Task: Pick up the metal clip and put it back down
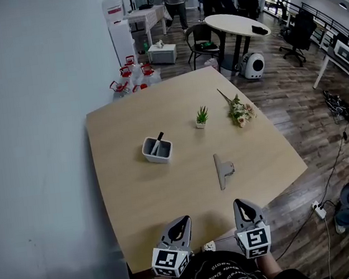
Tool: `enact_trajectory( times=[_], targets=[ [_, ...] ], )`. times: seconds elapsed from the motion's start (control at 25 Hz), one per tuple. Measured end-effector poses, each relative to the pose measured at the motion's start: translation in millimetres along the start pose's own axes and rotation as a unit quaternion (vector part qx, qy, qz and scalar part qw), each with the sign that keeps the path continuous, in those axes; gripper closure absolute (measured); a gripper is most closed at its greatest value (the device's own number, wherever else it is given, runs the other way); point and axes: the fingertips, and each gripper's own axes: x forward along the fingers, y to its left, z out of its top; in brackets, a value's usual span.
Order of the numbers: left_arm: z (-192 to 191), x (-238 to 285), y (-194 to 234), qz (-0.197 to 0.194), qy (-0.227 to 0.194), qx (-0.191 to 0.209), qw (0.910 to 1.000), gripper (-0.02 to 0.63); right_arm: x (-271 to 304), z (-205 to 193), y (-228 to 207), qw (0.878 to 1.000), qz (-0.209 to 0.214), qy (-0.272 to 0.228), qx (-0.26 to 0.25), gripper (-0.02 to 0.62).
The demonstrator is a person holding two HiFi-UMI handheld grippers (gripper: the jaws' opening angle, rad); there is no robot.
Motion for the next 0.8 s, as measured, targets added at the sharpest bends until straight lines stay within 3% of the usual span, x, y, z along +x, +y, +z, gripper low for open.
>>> enact_trajectory(
  times=[0.8],
  targets=[
    [-6, -6, 3, 0.011, 0.010, 0.004, 0.9999, 0.598, -1, 0, 11, 1.000, 0.009, 0.004, -0.011, 0.583]
  ],
)
